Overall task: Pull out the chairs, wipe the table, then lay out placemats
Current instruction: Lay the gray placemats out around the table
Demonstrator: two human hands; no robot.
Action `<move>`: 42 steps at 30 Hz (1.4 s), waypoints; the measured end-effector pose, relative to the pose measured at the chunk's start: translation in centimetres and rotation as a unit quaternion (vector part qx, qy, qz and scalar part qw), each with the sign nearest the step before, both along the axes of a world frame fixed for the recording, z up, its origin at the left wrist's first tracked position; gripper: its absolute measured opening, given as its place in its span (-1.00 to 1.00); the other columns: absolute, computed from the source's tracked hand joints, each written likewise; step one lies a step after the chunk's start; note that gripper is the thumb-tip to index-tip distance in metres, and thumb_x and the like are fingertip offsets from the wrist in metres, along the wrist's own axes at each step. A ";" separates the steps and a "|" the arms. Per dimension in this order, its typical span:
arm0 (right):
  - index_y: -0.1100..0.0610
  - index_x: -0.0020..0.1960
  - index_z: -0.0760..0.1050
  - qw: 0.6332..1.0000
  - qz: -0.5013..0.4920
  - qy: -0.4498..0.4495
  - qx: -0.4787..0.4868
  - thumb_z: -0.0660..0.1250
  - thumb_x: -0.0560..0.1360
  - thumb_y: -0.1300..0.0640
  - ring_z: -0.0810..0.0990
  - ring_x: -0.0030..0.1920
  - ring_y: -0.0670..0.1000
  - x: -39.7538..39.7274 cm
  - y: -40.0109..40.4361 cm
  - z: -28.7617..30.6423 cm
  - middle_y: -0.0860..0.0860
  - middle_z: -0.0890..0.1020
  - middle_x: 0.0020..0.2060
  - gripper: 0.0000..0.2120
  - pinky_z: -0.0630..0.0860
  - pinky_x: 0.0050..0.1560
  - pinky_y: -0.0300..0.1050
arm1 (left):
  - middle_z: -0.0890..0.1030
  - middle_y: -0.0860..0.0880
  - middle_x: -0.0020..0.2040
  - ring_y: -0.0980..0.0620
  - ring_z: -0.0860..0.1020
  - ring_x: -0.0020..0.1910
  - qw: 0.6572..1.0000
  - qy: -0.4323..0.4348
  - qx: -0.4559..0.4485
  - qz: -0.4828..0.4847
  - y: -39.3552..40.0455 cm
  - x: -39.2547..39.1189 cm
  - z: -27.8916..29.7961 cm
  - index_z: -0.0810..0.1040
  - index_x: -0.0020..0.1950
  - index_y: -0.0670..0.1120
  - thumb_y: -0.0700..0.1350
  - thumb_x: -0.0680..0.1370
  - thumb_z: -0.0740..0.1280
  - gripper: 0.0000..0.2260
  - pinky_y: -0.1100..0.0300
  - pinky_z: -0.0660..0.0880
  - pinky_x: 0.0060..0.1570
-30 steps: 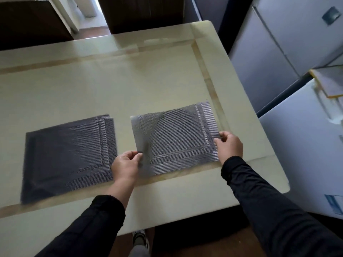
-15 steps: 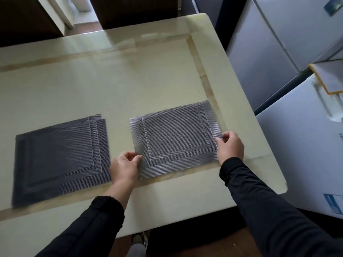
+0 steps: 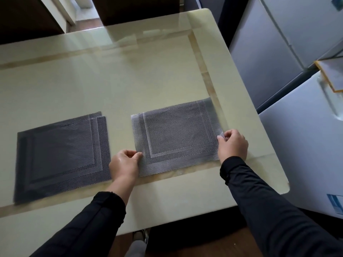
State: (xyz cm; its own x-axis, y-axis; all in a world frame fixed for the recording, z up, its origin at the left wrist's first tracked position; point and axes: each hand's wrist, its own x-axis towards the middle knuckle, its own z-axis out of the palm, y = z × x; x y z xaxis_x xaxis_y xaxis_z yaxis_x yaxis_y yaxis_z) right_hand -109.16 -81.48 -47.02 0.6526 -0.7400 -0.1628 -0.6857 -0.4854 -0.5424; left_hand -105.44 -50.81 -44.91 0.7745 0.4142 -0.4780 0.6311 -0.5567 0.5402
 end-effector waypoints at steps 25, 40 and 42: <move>0.15 0.18 0.46 0.997 0.054 -0.020 -0.044 0.40 0.53 0.05 0.42 0.18 0.25 0.7 5.7 3.3 0.19 0.51 0.14 -0.71 0.42 0.14 0.14 | 0.60 0.11 -0.15 0.10 0.57 -0.15 0.995 -0.076 0.042 -0.041 3.5 -0.4 2.9 0.59 -0.02 0.01 0.01 0.57 0.41 -0.91 0.24 0.40 -0.21; 0.19 0.22 0.46 0.945 0.283 0.125 0.108 0.43 0.51 -0.10 0.54 0.10 0.12 3.9 34.1 4.0 0.12 0.58 0.10 -0.55 0.46 0.13 -0.06 | 0.38 -0.28 0.36 -0.31 0.40 0.29 0.971 0.070 0.177 0.145 30.0 0.3 2.9 0.34 0.41 -0.20 0.07 0.44 0.52 -0.32 -0.09 0.38 0.26; 0.24 0.26 0.41 0.956 0.237 0.161 0.058 0.47 0.45 -0.16 0.51 0.19 0.19 4.2 36.6 3.8 0.20 0.54 0.16 -0.41 0.42 0.23 0.00 | 0.38 -0.27 0.35 -0.31 0.42 0.26 0.972 0.094 0.183 0.116 31.8 0.1 2.1 0.34 0.40 -0.21 0.11 0.41 0.54 -0.28 -0.07 0.38 0.27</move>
State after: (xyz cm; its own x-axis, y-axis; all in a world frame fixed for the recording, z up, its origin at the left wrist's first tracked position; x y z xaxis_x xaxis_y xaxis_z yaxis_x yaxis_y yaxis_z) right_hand -104.92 -44.90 -43.18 0.8124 -0.3385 -0.4748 -0.5445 -0.7318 -0.4099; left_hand -105.31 -18.96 -42.81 0.5531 0.7370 -0.3885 0.8311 -0.5204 0.1960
